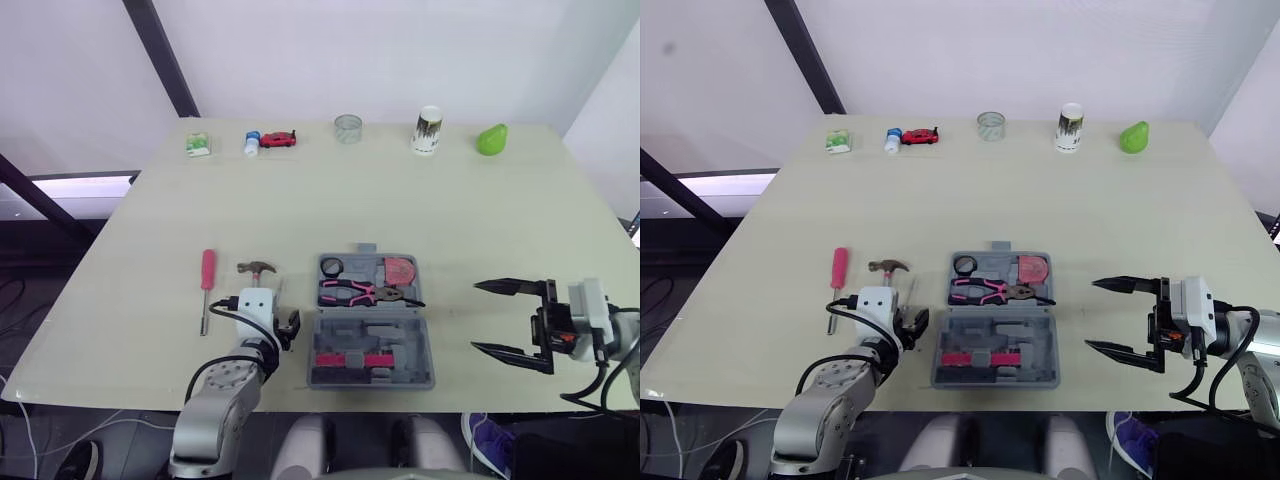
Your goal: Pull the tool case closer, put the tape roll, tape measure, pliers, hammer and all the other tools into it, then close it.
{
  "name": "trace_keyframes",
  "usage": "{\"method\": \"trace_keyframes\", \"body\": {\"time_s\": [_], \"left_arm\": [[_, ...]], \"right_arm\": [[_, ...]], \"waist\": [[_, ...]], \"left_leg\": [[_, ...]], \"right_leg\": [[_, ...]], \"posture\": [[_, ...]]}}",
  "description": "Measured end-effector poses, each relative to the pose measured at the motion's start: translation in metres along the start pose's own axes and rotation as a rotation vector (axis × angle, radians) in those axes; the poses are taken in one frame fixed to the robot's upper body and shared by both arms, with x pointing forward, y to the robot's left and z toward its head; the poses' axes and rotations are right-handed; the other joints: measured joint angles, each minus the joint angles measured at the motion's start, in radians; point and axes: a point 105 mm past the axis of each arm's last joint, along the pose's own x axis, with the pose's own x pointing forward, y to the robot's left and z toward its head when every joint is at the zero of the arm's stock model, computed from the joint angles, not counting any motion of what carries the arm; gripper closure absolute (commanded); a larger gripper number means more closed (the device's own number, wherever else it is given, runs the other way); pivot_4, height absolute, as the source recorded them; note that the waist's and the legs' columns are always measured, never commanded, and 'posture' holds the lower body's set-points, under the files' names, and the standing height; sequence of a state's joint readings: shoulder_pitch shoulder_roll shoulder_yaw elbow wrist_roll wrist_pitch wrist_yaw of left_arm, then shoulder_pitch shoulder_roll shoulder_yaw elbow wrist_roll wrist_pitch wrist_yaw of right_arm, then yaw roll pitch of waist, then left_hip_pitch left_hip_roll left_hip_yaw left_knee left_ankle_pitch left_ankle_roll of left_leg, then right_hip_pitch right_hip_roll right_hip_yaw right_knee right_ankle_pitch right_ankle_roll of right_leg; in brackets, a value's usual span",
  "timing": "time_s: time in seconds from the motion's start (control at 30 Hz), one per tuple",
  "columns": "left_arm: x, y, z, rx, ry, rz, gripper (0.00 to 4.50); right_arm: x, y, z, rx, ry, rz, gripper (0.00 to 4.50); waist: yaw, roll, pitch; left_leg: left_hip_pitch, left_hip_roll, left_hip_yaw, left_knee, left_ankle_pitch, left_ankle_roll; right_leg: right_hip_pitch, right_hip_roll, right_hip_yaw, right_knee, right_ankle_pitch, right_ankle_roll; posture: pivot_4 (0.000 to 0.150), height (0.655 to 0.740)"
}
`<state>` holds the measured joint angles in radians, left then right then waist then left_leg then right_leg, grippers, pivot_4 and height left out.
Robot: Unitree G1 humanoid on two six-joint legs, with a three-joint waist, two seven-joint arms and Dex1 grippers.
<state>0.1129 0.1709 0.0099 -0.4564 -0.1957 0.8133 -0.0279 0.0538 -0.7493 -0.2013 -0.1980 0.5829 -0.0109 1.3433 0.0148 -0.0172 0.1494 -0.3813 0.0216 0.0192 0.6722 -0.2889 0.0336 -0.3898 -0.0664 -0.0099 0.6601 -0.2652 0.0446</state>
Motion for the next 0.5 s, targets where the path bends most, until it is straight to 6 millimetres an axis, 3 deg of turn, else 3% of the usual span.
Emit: {"method": "trace_keyframes", "body": {"time_s": [0.5], "left_arm": [[-0.0012,0.0046,-0.0091,-0.002,-0.085,-0.014,1.21]], "right_arm": [[0.0019,-0.0001,-0.0005,0.001,-0.003,-0.039,0.0]], "waist": [[0.0,0.0,0.0]], "left_leg": [[0.0,0.0,0.0,0.0,0.0,0.0]], "right_leg": [[0.0,-0.003,0.0,0.0,0.0,0.0]], "posture": [[0.15,0.74]]}}
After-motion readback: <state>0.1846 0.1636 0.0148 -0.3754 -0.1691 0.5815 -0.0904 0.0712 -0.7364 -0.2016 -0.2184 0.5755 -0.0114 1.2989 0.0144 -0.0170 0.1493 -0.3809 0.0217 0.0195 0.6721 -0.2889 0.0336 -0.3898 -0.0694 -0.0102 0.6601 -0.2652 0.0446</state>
